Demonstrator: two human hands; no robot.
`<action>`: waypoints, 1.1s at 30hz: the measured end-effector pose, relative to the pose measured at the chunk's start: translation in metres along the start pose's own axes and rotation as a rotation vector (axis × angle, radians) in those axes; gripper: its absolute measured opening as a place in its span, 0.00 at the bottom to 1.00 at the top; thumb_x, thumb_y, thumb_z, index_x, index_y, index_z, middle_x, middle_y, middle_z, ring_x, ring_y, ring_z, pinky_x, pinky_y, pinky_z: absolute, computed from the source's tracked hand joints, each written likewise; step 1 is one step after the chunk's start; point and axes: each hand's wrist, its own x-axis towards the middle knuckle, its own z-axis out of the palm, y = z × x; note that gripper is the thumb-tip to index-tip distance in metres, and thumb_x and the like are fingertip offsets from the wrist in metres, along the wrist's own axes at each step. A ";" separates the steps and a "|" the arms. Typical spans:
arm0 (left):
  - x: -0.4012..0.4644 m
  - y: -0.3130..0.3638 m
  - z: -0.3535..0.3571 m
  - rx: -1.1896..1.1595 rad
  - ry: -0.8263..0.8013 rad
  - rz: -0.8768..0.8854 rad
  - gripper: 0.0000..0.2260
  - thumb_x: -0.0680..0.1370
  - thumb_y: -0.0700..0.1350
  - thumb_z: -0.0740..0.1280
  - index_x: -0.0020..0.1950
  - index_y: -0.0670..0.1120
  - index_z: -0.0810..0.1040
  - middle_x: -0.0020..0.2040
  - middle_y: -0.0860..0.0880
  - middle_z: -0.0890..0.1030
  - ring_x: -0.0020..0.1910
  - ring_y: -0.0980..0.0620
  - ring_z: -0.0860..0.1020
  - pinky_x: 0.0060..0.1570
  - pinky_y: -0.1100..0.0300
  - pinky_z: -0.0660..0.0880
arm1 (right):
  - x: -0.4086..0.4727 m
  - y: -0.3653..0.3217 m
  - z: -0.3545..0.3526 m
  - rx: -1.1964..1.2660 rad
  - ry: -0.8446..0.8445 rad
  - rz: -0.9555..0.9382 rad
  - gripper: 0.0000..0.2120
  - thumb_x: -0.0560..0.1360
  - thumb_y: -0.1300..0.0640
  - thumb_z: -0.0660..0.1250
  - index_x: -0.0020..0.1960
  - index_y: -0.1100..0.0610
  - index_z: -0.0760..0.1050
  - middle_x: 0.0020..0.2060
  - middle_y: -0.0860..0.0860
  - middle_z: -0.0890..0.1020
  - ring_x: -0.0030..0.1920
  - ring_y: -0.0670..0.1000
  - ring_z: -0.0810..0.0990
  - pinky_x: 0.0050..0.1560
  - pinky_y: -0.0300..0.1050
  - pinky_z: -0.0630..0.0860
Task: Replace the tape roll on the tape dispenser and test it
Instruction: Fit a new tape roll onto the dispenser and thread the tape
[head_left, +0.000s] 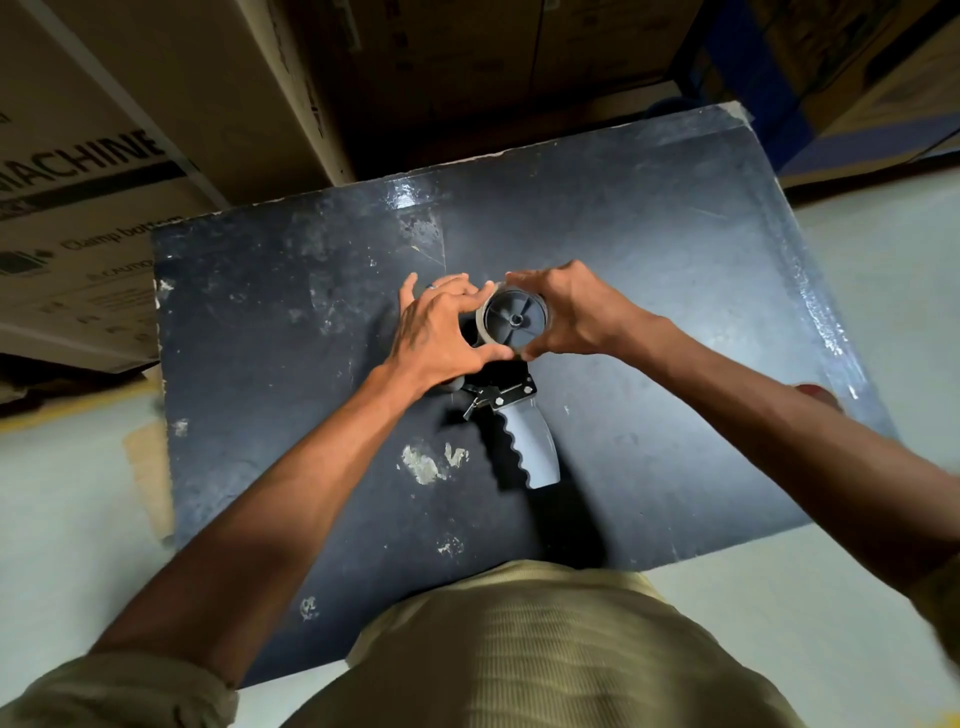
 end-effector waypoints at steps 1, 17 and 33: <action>0.002 0.000 0.000 0.024 -0.013 0.009 0.39 0.60 0.65 0.79 0.69 0.51 0.79 0.63 0.51 0.82 0.72 0.52 0.72 0.76 0.38 0.49 | 0.000 0.001 0.001 0.000 0.008 0.003 0.44 0.60 0.49 0.85 0.72 0.61 0.74 0.62 0.58 0.84 0.60 0.61 0.83 0.61 0.54 0.78; 0.009 0.005 0.006 0.146 -0.090 -0.001 0.41 0.63 0.66 0.77 0.71 0.49 0.76 0.60 0.53 0.80 0.65 0.53 0.76 0.77 0.39 0.43 | -0.001 0.012 0.021 0.065 0.052 0.059 0.47 0.60 0.52 0.85 0.75 0.61 0.71 0.66 0.56 0.82 0.61 0.61 0.83 0.61 0.52 0.78; 0.004 -0.002 0.021 0.152 -0.011 0.056 0.39 0.64 0.63 0.73 0.71 0.46 0.76 0.58 0.51 0.80 0.58 0.52 0.80 0.76 0.36 0.51 | -0.003 0.016 0.027 0.169 0.035 0.080 0.50 0.62 0.53 0.85 0.78 0.62 0.67 0.69 0.58 0.79 0.67 0.59 0.80 0.68 0.46 0.74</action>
